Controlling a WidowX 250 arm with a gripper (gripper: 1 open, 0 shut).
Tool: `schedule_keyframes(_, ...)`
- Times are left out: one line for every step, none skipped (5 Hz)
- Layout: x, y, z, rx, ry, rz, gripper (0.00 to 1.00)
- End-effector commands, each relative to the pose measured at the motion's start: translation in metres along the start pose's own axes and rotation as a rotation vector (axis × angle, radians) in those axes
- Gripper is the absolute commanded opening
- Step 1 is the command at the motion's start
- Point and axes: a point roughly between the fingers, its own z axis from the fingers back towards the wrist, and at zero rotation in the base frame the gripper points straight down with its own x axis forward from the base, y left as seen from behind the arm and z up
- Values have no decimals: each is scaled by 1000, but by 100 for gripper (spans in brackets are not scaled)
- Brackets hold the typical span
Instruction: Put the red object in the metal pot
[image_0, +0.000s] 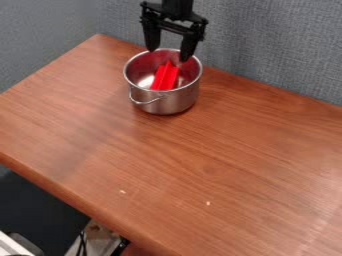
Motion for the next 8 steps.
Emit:
schedule_keyframes(4, 11, 10, 23, -35, 18, 100)
schedule_keyframes(5, 11, 1, 31, -15, 18, 100)
schedule_keyframes(6, 11, -7, 40, 3, 20, 100)
schedule_keyframes(7, 11, -15, 46, 22, 21, 100)
schedule_keyframes(6, 11, -22, 50, 37, 23, 100)
schedule_keyframes(6, 12, -26, 50, 46, 24, 0)
schedule_keyframes(5, 12, -26, 45, 44, 25, 0)
schedule_keyframes(4, 12, -17, 35, 27, 33, 0)
